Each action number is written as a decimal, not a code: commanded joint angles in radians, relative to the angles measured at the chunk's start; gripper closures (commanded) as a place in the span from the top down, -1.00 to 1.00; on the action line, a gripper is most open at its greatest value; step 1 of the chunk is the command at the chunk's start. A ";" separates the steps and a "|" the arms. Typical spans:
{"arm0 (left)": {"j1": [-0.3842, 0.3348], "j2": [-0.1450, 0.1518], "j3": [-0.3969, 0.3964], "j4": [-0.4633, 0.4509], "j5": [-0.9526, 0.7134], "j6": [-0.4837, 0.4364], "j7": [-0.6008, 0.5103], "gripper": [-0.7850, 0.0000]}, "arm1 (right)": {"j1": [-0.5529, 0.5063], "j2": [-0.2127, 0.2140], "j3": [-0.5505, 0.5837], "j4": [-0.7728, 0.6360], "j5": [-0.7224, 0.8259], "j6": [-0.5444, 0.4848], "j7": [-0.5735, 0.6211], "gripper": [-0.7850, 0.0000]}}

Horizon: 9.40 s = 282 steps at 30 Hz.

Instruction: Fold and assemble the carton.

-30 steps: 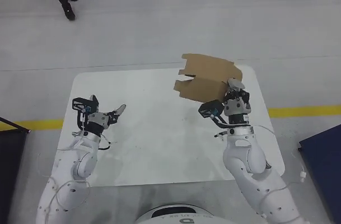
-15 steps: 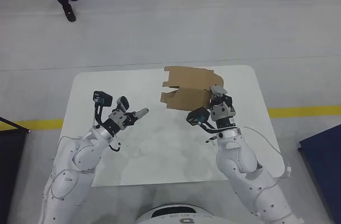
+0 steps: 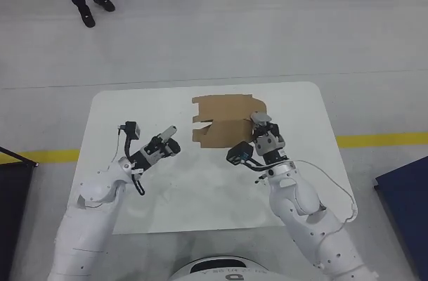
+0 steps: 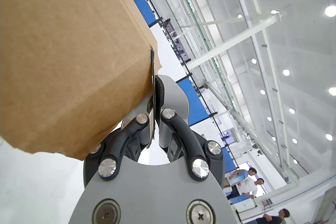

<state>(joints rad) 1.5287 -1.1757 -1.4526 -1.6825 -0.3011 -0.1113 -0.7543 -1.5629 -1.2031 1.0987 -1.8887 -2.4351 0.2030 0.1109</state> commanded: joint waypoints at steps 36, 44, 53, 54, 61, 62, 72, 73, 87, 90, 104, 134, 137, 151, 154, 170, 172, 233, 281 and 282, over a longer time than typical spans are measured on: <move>-0.044 0.011 0.084 0.027 0.066 -0.140 -0.036 -0.80 | -0.044 0.008 -0.003 -0.032 -0.068 -0.245 -0.192 -1.00; -0.044 0.016 0.073 0.024 0.080 -0.136 -0.024 -1.00 | -0.032 0.008 0.001 -0.035 -0.089 -0.255 -0.188 1.00; -0.051 0.017 0.046 0.033 -0.019 -0.057 0.029 -1.00 | -0.044 0.002 0.042 -0.062 -0.035 -0.186 -0.099 1.00; -0.054 0.016 0.041 0.041 -0.045 -0.035 0.044 -1.00 | -0.052 0.002 0.051 -0.068 -0.021 -0.172 -0.092 1.00; -0.081 0.013 0.041 0.062 -0.080 0.041 0.114 -1.00 | -0.108 0.008 0.048 -0.102 -0.067 -0.182 -0.150 1.00; -0.087 0.016 0.045 0.051 0.005 0.029 0.129 -1.00 | -0.114 0.009 0.048 -0.105 -0.075 -0.188 -0.154 1.00; -0.092 0.020 0.048 0.033 0.118 0.005 0.157 -1.00 | -0.120 0.010 0.051 -0.110 -0.085 -0.198 -0.151 1.00; -0.090 0.018 0.047 0.030 0.092 0.006 0.169 -1.00 | -0.120 0.010 0.051 -0.110 -0.085 -0.198 -0.151 1.00; -0.246 -0.051 0.092 0.380 -1.312 0.983 0.325 -1.00 | -0.068 0.001 0.013 -0.073 0.066 -0.285 -0.210 1.00; -0.282 -0.052 0.095 0.378 -1.340 0.999 0.385 -1.00 | -0.059 -0.004 0.014 -0.083 0.170 -0.311 -0.207 1.00; -0.296 -0.057 0.193 0.475 -1.603 1.124 0.523 -1.00 | -0.049 -0.010 0.017 -0.061 0.400 -0.376 -0.280 1.00; -0.376 0.189 0.593 0.320 -2.073 1.124 0.474 -1.00 | 0.049 -0.023 0.149 0.271 1.713 -0.854 -0.274 0.36; -0.395 0.208 0.633 0.321 -2.071 1.124 0.440 -1.00 | 0.070 -0.025 0.144 0.305 1.803 -0.885 -0.258 0.21; -0.498 0.268 0.805 0.356 -2.062 1.124 0.300 -1.00 | 0.130 -0.035 0.091 0.359 1.960 -1.026 -0.194 -1.00; -0.518 0.276 0.837 0.364 -2.065 1.124 0.274 -0.33 | 0.132 -0.036 0.089 0.363 1.964 -1.038 -0.192 -1.00; -0.539 0.315 0.752 0.528 -1.857 1.053 0.141 1.00 | 0.077 -0.030 0.168 0.269 1.799 -0.966 -0.270 -1.00; -0.527 0.318 0.731 0.534 -1.841 1.040 0.129 1.00 | 0.077 -0.030 0.168 0.269 1.799 -0.966 -0.270 -1.00; -0.358 0.289 0.605 0.103 -0.231 -0.062 0.172 0.23 | 0.131 -0.058 0.088 0.406 3.235 -0.773 0.363 -1.00; -0.297 0.244 0.442 0.061 -0.183 -0.140 0.107 -0.18 | 0.135 -0.092 0.059 0.441 3.209 -0.639 0.399 -1.00; -0.295 0.243 0.439 0.059 -0.180 -0.140 0.105 -0.21 | 0.137 -0.092 0.061 0.449 3.206 -0.640 0.394 -1.00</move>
<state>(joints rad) 1.2313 -0.9321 -1.0110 -1.6223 -0.4836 -0.2517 -0.6476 -1.4281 -1.2946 1.1577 -1.4479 0.7738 -0.4362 0.5101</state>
